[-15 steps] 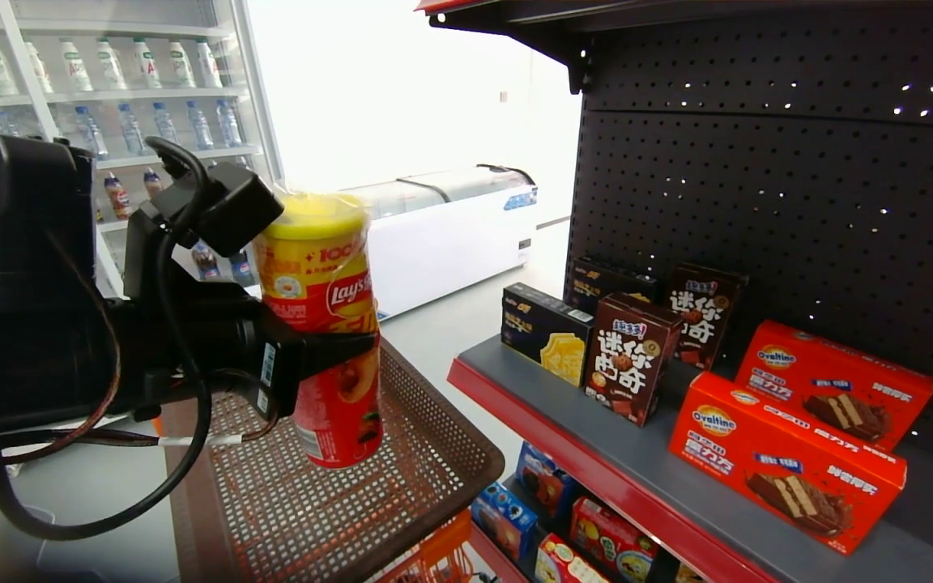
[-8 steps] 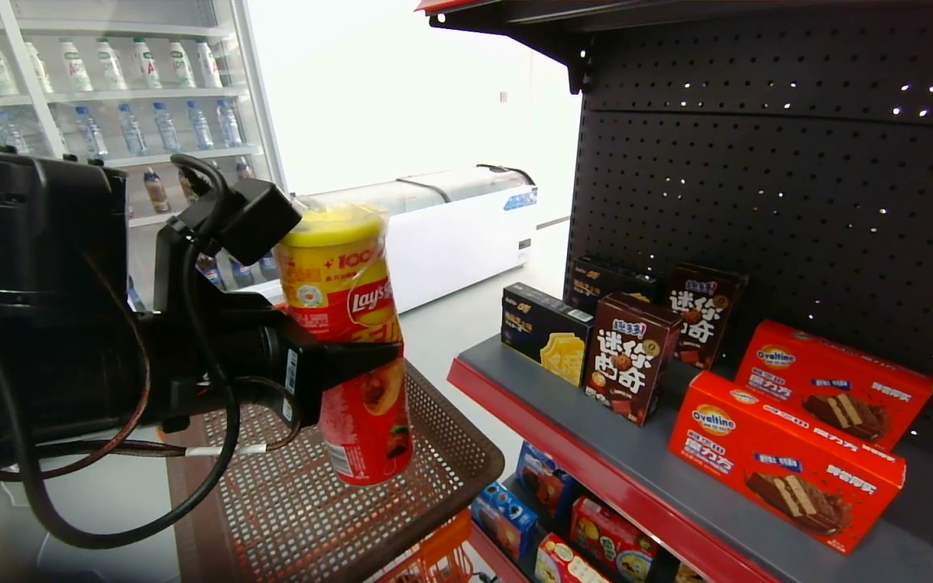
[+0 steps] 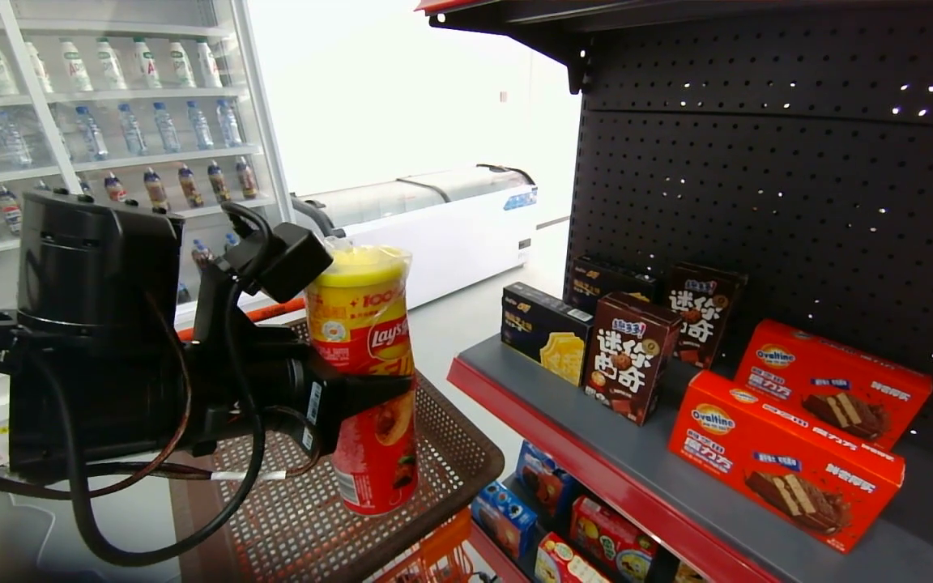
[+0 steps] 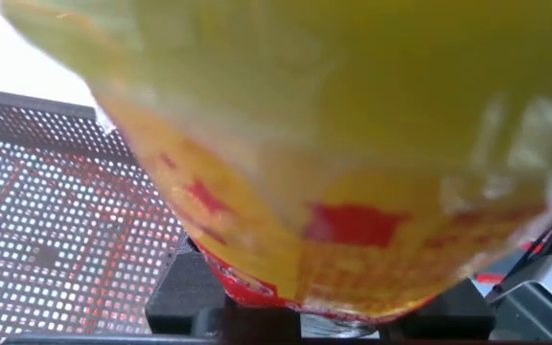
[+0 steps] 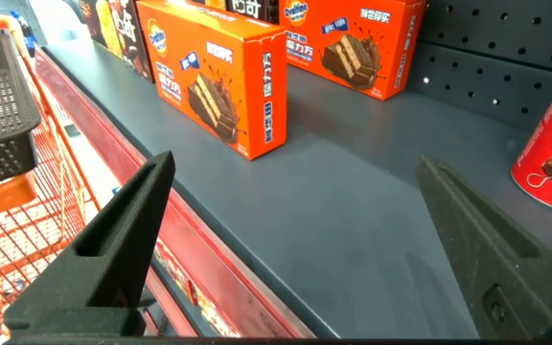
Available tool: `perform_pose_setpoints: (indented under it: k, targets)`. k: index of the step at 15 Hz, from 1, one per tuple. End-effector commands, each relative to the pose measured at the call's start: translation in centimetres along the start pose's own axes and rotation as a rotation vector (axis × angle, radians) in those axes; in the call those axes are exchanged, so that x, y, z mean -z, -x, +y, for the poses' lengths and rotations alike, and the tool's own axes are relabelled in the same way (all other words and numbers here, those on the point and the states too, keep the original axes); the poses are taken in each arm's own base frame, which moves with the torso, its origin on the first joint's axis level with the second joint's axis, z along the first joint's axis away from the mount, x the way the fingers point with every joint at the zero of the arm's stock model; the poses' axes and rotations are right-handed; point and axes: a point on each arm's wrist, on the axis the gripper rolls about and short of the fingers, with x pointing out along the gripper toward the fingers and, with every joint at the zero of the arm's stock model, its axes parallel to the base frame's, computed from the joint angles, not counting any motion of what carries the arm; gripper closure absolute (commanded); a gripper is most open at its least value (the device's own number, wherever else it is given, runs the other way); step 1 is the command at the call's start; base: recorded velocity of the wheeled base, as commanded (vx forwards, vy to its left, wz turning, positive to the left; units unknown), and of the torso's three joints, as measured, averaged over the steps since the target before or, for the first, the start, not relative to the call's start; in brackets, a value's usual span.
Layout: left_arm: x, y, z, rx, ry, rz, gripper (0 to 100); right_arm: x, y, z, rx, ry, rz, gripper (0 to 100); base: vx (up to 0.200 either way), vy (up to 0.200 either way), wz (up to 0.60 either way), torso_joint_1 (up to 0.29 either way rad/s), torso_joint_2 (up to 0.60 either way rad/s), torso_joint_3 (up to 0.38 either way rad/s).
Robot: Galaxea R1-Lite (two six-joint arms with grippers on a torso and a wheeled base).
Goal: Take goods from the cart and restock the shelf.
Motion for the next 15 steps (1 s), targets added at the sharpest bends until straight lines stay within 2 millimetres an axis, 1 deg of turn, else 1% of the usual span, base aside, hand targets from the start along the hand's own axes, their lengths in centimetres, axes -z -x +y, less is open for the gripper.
perform_pose_setpoints:
  k: [1,3,5,8,11,15]
  targets:
    - [0.21,-0.18,0.04,0.000,0.001,0.009,100,0.00,0.00,0.00,0.000,0.000,0.000,0,0.000,0.000,0.00,0.000,0.00,0.000]
    - [0.15,-0.14,-0.01,0.003,0.000,0.006,100,0.00,0.00,0.00,0.000,0.000,0.000,0,0.000,0.000,0.00,0.000,0.00,0.000]
    - [0.07,-0.16,-0.52,0.020,-0.010,0.004,100,0.00,0.00,0.00,0.000,0.000,0.000,0,0.000,0.000,0.00,0.000,0.00,0.000]
    - [0.03,-0.15,-0.52,0.020,-0.010,0.003,100,0.00,0.00,0.00,0.000,0.000,0.000,0,0.000,0.000,0.00,0.000,0.00,0.000]
    - [0.18,-0.13,-0.53,0.021,-0.010,0.007,100,0.00,0.00,0.00,0.000,0.000,0.000,0,0.000,0.000,-0.60,-0.002,0.00,0.005]
    - [-0.13,-0.01,-0.83,0.031,-0.020,-0.005,100,0.00,0.00,0.00,0.000,0.000,0.000,0,0.000,0.000,-0.60,0.001,0.00,0.001]
